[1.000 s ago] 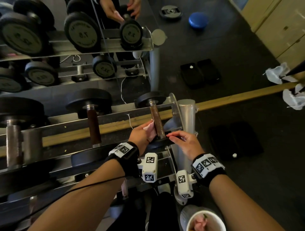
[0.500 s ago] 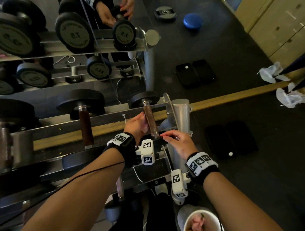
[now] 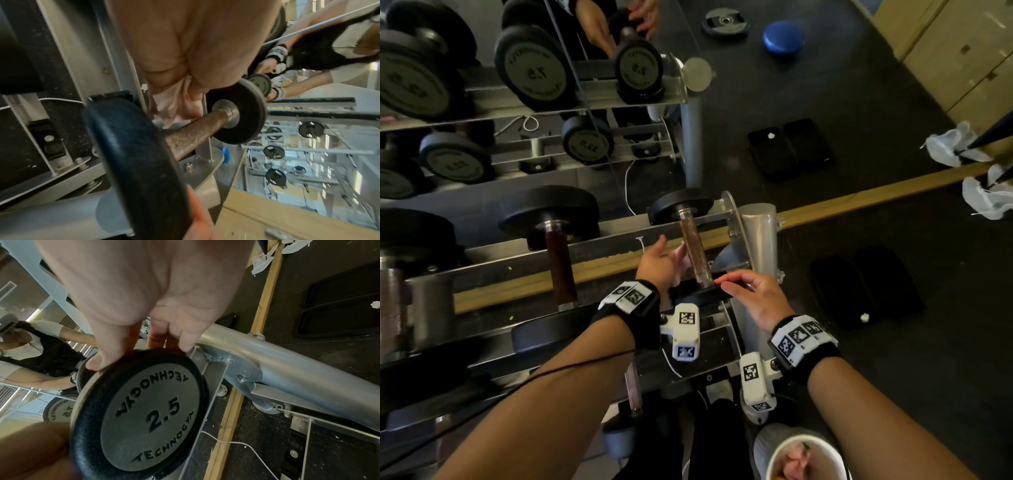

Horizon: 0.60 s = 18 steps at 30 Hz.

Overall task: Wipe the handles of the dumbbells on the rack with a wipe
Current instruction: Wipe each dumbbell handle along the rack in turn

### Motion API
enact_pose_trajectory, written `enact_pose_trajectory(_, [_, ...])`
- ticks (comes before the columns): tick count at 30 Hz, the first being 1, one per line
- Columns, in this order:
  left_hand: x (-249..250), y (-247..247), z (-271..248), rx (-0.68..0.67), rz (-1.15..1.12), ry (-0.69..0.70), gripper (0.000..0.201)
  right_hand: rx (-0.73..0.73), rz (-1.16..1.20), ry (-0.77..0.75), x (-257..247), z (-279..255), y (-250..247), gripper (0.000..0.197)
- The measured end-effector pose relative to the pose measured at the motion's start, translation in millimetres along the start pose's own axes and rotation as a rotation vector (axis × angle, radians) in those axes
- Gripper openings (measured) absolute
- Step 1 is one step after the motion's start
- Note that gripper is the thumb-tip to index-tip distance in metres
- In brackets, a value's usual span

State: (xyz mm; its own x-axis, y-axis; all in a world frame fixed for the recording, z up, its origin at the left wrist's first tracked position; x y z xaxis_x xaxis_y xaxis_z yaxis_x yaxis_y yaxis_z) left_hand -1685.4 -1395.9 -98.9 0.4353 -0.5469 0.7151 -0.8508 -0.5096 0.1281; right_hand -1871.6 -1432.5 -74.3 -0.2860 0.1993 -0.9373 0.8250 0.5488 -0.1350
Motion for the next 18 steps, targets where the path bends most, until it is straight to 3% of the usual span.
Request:
enact_pose_trajectory(1, [6.8, 3.6, -0.5, 0.028, 0.148, 0.042, 0.038, 0.002, 0.004, 0.001, -0.2, 0.2, 0.2, 0.023])
enact_pose_trajectory(3, [7.5, 11.7, 1.8, 0.033, 0.122, 0.048, 0.028, 0.004, 0.019, 0.001, -0.1, 0.1, 1.0, 0.023])
enact_pose_trajectory(4, [4.2, 14.3, 2.5, 0.026, 0.038, 0.018, 0.033, 0.004, 0.027, 0.002, 0.1, -0.1, 1.6, 0.024])
enact_pose_trajectory(5, [-0.2, 13.9, 4.6, 0.030, 0.072, 0.025, 0.047, 0.004, 0.036, 0.002, 0.4, 0.0, 1.7, 0.025])
enact_pose_trajectory(7, [-2.1, 16.0, 0.5, -0.021, 0.068, 0.045, 0.056, -0.001, 0.047, 0.005, 1.1, -0.3, 1.4, 0.025])
enact_pose_trajectory(11, [-11.9, 2.8, -4.3, -0.026, 0.144, 0.049, 0.045, -0.010, 0.039, 0.017, 2.3, -0.5, 1.1, 0.023])
enact_pose_trajectory(15, [-22.2, -9.7, -1.5, 0.055, -0.001, -0.003, 0.042, -0.013, 0.034, 0.011, 2.2, -0.1, 0.7, 0.024])
enact_pose_trajectory(18, [-14.0, -6.1, 9.9, 0.069, 0.020, 0.014, 0.040, -0.017, 0.031, 0.029, 3.9, 0.0, 0.3, 0.020])
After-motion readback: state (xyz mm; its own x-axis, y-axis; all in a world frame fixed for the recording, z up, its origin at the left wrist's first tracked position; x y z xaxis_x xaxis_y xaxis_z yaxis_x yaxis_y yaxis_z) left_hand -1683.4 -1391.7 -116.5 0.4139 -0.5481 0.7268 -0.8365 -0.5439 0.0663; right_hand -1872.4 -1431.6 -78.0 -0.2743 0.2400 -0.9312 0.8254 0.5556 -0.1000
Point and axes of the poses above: each hand's wrist, its own z-axis towards the middle knuckle, its own y-axis out of the palm, x = y × z, the point moved 8 cm from there along z, towards the middle knuckle, and after that the axes turned 1 degree about x, right-handed, at the moved point
